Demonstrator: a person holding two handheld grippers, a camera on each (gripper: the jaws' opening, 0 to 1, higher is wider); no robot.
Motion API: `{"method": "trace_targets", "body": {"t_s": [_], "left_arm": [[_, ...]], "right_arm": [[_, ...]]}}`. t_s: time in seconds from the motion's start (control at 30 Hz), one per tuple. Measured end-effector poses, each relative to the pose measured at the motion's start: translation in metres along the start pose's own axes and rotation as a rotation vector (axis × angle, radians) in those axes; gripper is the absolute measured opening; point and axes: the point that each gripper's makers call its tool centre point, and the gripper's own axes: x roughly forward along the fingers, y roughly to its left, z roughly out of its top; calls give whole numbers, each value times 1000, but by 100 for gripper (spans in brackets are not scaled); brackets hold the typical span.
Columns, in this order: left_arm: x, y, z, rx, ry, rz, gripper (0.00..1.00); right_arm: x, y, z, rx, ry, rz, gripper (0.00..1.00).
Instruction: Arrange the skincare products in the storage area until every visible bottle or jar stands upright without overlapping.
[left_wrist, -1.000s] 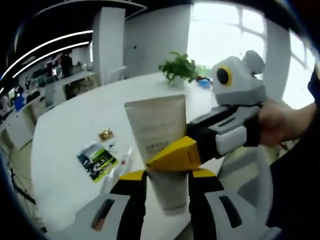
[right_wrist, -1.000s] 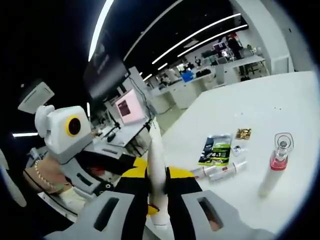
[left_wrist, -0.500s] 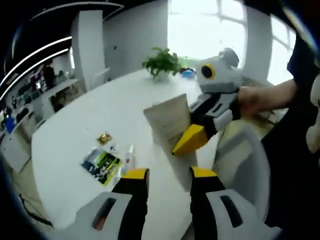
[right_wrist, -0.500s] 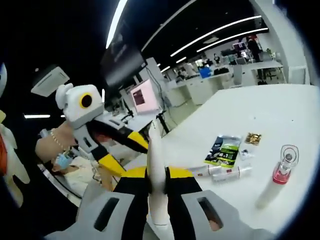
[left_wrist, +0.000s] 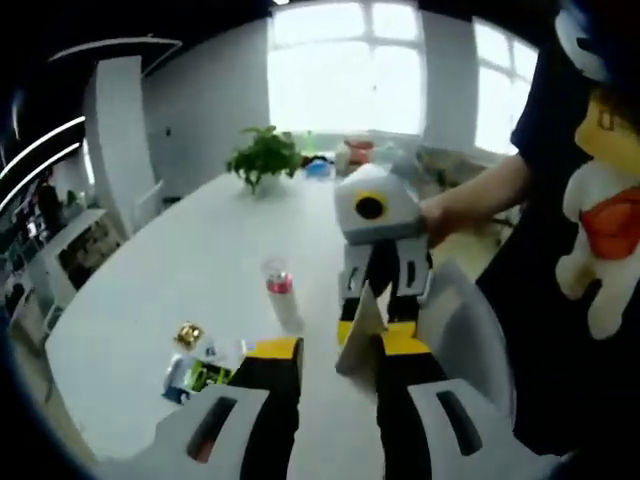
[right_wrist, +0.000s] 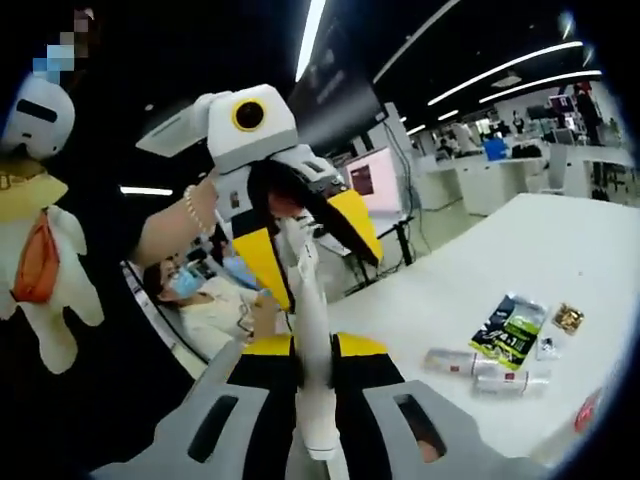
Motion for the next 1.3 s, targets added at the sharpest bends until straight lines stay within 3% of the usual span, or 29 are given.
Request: {"method": "trace_targets", "body": {"t_s": [0.2,0.57,0.83,1.03,1.3], "left_arm": [[6,-13,-3,17,13,-78,22],[10,-24,6,59,4,-100,11],[-1,-15,29,42,-65,-107,10],[-17,-6,59,47,-140,-103,10],[-23,-3,72,36,-192,-103,9]], "right_arm": [[1,3,1,-29,8,27,12],[-9,5,4,-99,40,50,15],[-15,4,25,-137,-84,11,18],[-14,1,19,-141,-74,-13,25],[-14,0,29,-151,-122,-33,20]]}}
